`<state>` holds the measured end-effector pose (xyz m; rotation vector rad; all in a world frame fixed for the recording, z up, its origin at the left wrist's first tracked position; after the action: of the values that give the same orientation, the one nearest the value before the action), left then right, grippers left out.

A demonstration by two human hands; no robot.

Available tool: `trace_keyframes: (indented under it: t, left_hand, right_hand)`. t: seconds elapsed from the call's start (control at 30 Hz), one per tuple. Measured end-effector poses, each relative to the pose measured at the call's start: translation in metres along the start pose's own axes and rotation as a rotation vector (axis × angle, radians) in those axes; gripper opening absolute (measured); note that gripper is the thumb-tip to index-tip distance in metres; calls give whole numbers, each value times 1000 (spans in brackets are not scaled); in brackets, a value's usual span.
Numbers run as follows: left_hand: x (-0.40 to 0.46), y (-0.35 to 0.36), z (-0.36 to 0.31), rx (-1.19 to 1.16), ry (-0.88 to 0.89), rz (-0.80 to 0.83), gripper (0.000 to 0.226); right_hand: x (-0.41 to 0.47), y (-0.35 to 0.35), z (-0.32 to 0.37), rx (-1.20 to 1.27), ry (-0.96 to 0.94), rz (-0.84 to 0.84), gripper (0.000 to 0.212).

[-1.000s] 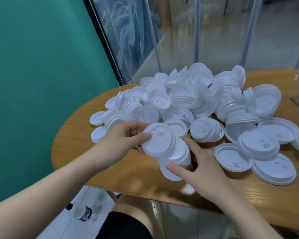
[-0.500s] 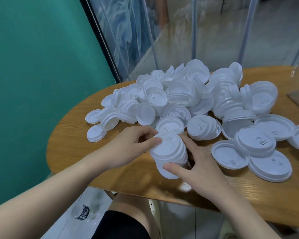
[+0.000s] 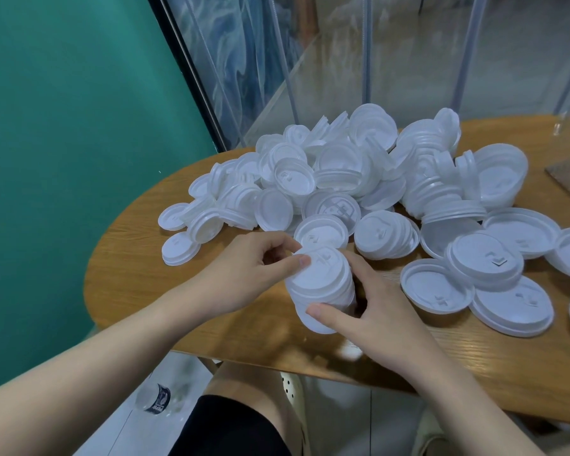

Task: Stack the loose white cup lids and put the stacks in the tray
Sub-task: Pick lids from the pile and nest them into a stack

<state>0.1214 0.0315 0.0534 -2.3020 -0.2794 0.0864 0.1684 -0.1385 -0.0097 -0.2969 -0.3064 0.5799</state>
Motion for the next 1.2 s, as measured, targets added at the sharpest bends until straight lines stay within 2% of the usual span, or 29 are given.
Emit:
trace_keyframes:
  t: [0.1,0.17,0.3,0.4,0.53,0.6,0.73,0.9,1.07,1.2]
  left_hand:
    - [-3,-5,-4,157,59,-99,24]
    - [-6,-8,-12,274,146,-136,41]
    - [-12,0,-18,338,193,-13,79]
    - [-12,1,-16,301,183,-8,85]
    - [-11,3,-19,260,159,1,80]
    - [-8,2,-23,260,179,9,71]
    - [14,-9,-17,263,304,-44,26]
    - [37,6,11,671,566,61,33]
    - [39,16,6,691,671,-14,18]
    - [41,14,5,691,665,-63,9]
  right_hand:
    - [-1,0,1,0,-6,-1,64]
    - [-1,1,2,7,-6,-1,63]
    - [-1,0,1,18,-13,-12,64]
    - [-2,-1,1,14,-7,-34,72]
    - [-3,0,1,4,-11,-64,85]
    - [-3,0,2,-1,-27,-77,82]
    - [-3,-3,3,14,-39,-111,72]
    - [-4,-6,3,37,-42,-120,68]
    - [-9,-9,0,19,-39,-105,67]
    - [-15,-13,-3,8,-29,-98,68]
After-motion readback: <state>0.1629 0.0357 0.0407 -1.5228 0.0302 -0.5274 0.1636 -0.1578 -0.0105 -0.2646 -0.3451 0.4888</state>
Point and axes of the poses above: each hand's wrist, its own x-axis towards the middle knuckle, its own y-axis out of the palm, z = x × y, the point moved 7 cm from there along x, towards the middle knuckle, and after that the axes turned 6 degrees about -z, right-handed, at the moved point
